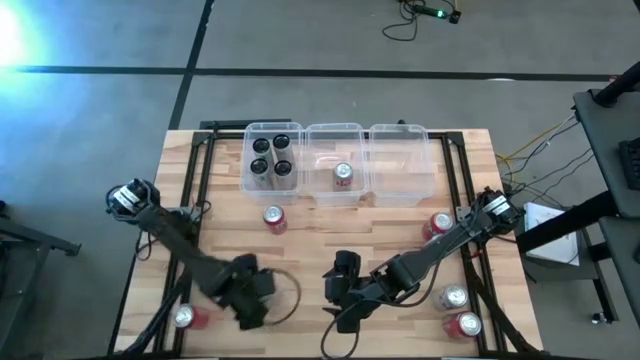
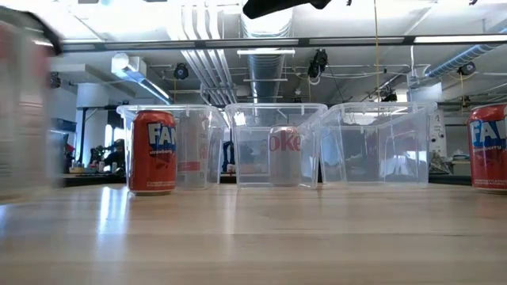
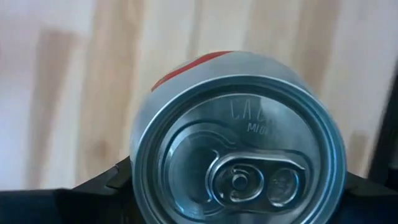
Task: Sort soda cans
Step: Put the bottom red-silver soda can into the middle transparent bin
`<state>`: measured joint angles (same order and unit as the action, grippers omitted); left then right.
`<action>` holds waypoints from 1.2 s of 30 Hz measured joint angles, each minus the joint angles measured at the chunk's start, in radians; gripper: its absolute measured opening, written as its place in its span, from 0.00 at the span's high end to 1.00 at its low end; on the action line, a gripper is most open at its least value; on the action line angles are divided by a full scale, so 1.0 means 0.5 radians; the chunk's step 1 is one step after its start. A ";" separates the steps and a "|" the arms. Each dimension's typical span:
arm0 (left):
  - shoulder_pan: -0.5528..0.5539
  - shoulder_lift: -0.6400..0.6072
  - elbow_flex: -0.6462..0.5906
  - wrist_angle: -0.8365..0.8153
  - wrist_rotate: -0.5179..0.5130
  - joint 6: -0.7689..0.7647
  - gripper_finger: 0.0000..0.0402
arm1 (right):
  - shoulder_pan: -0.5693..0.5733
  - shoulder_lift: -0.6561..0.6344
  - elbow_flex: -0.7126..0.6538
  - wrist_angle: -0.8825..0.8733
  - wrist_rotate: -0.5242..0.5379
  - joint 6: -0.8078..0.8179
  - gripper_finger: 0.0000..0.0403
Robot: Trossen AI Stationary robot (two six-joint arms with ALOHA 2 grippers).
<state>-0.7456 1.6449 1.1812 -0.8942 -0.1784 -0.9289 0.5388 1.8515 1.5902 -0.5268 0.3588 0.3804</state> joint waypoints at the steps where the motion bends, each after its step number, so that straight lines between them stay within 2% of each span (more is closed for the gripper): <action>1: 0.063 0.002 0.000 0.018 -0.005 0.063 0.34 | 0.000 0.000 0.000 -0.001 0.000 -0.009 0.09; 9: 0.514 0.045 0.000 0.266 0.019 0.492 0.33 | -0.001 0.000 -0.035 -0.044 0.000 -0.068 0.09; 16: 0.748 0.086 0.000 0.394 0.205 0.651 0.30 | -0.001 0.000 -0.156 -0.048 0.001 -0.037 0.09; 28: 0.767 0.140 0.006 0.589 0.232 0.677 0.17 | -0.030 0.000 -0.188 0.026 0.016 -0.107 0.09; 36: 0.672 0.004 0.119 0.209 0.165 0.745 0.15 | -0.157 0.000 -0.193 0.301 0.012 -0.313 0.09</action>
<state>-0.4096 1.6467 1.2409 -0.7899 -0.0957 -0.5565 0.4604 1.8515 1.4937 -0.3762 0.3649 0.2238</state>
